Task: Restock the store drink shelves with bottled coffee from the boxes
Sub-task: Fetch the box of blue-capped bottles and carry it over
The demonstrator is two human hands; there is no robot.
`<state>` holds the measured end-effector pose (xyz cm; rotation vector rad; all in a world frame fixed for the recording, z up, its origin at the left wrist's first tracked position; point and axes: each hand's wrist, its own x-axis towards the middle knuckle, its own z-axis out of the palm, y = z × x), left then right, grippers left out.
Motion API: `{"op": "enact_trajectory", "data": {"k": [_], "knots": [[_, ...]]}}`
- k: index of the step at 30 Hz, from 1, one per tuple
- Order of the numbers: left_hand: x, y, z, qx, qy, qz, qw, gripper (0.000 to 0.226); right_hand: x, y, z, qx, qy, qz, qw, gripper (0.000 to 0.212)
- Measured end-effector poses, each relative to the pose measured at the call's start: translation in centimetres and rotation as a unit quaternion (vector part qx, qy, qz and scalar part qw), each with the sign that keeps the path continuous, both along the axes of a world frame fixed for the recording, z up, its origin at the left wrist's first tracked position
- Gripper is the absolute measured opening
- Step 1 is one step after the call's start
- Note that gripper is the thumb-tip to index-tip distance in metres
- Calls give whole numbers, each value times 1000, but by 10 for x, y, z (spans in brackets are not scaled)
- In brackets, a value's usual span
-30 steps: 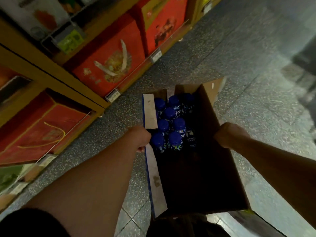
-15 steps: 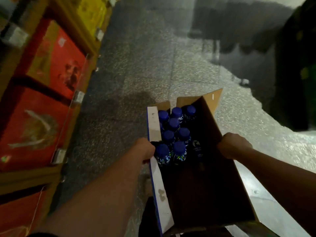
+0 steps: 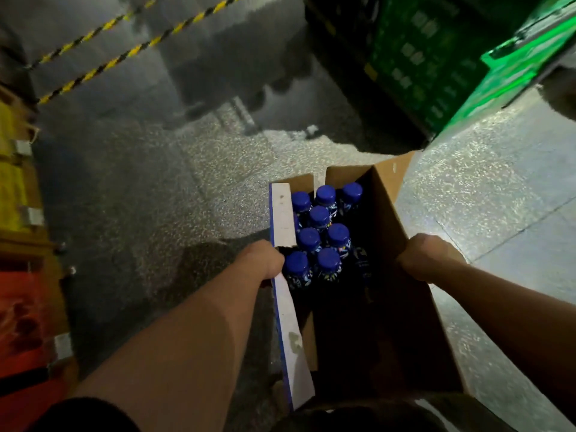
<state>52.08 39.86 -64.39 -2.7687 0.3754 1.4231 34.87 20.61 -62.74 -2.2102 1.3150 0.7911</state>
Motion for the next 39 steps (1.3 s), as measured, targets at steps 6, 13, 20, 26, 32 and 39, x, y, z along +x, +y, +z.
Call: {"op": "enact_trajectory", "data": {"k": [6, 13, 20, 26, 32, 39], "knots": [[-25, -100, -9, 6, 12, -58, 998, 39, -46, -80, -6, 23, 19, -77, 997, 25], [-55, -203, -27, -2, 12, -144, 989, 40, -100, -149, -16, 12, 31, -166, 986, 25], [-63, -294, -39, 2, 10, -262, 965, 40, -136, -182, -22, 38, 42, -241, 969, 29], [-58, -366, -42, 3, 39, -333, 942, 38, -137, -214, -5, 24, 75, -347, 935, 26], [-49, -434, -33, 11, 33, -400, 916, 37, -131, -251, 2, 17, 80, -367, 927, 30], [-61, -513, -14, 8, 27, -422, 906, 34, -147, -290, 2, 33, 35, -450, 892, 23]]}}
